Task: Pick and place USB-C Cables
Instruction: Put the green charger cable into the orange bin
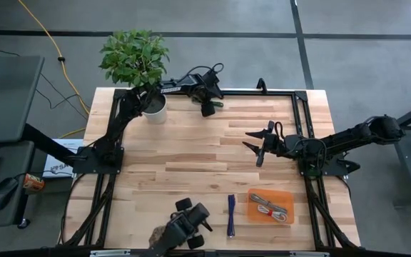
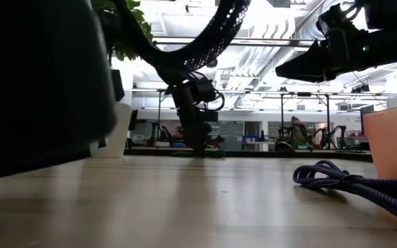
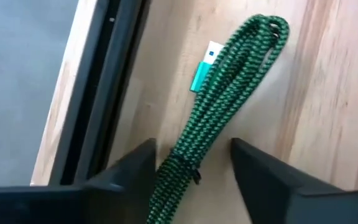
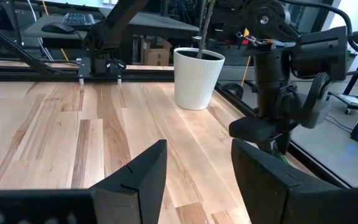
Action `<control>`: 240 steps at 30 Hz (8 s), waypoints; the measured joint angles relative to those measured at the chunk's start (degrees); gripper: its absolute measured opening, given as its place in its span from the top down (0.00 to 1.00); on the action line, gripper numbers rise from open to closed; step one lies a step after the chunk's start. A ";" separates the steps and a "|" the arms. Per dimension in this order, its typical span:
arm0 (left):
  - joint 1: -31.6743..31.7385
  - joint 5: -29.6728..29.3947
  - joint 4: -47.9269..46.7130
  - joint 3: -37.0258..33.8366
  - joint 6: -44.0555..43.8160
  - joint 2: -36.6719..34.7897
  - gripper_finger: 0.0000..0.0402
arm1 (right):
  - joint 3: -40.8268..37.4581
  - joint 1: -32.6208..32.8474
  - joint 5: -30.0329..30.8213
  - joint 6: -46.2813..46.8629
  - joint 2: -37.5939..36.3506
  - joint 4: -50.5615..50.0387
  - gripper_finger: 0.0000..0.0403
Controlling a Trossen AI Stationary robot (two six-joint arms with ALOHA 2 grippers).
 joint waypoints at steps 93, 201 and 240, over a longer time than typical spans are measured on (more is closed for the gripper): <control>-39.55 -1.13 101.67 -73.10 -30.35 -49.33 1.00 | 32.60 -1.18 -28.08 4.96 31.81 0.87 0.40; -31.16 3.31 76.36 -78.20 -26.42 -65.68 0.97 | 5.20 4.32 -6.69 13.94 -18.69 -25.65 0.98; -27.92 5.90 73.34 -93.85 -26.87 -96.78 1.00 | 9.51 10.35 -12.07 23.39 -15.10 -34.50 0.98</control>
